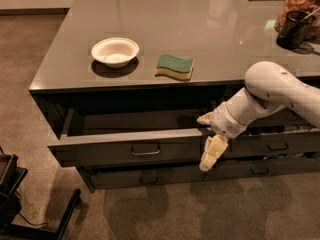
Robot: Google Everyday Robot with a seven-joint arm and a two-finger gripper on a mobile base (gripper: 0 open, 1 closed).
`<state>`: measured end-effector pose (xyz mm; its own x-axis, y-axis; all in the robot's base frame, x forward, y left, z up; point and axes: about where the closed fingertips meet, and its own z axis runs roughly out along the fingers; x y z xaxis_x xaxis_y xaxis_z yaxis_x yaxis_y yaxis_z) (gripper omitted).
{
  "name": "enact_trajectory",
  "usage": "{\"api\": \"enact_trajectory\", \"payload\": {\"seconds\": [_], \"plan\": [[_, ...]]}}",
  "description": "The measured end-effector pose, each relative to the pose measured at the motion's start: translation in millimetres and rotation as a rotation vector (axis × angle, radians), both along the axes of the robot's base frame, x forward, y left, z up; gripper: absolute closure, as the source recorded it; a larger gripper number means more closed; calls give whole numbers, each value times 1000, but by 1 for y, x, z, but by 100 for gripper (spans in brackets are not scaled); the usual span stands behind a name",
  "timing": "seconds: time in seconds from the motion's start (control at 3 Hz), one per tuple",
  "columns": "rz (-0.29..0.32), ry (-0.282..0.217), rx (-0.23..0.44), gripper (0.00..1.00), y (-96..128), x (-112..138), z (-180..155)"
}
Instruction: Open top drawer
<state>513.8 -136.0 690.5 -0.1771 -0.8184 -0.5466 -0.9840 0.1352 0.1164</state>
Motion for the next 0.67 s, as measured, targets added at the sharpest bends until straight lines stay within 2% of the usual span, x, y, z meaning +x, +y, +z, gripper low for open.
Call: {"api": "enact_trajectory", "payload": {"seconds": [0.33, 0.67], "plan": [[0, 0, 0, 0, 0, 0, 0], [-26, -66, -12, 0, 3, -2, 1]]}}
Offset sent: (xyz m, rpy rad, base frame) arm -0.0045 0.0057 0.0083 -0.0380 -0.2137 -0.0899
